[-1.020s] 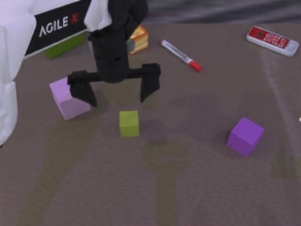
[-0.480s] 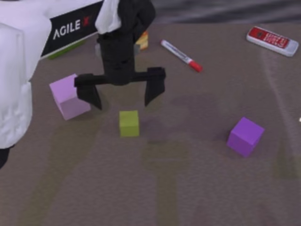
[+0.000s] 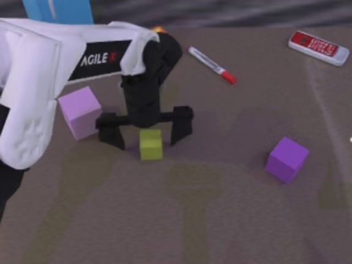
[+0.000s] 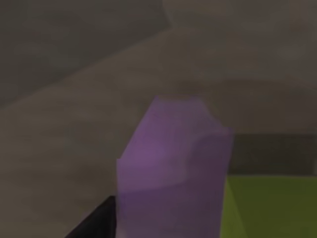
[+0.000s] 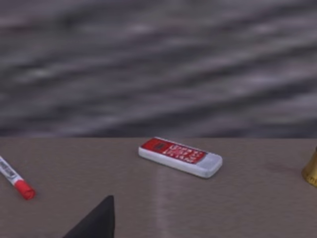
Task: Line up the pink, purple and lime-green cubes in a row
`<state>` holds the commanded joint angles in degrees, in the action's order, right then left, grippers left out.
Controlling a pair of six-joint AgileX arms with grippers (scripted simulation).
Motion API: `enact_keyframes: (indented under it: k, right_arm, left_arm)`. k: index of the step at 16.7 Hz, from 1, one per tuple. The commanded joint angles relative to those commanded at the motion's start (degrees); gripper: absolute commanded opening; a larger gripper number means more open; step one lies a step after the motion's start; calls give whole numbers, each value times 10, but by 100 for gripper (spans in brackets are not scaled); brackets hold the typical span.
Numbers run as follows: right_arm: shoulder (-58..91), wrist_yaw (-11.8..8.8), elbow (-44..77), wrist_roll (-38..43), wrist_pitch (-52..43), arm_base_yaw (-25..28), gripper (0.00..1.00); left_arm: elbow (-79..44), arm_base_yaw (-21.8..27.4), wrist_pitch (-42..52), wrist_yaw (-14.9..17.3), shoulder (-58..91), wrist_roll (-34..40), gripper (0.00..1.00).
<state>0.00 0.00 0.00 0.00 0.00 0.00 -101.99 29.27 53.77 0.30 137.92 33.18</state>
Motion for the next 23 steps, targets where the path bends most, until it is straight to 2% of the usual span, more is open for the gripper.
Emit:
enact_keyframes:
  k: [5,18,23]
  right_arm:
    - [0,0,0,0,0,0,100]
    - [0,0,0,0,0,0,100]
    - [0,0,0,0,0,0,100]
  left_arm:
    - [7,0,-10,0,5,0,100]
    - [7,0,-10,0,5,0,2]
    - [7,0,-10,0,5,0,0]
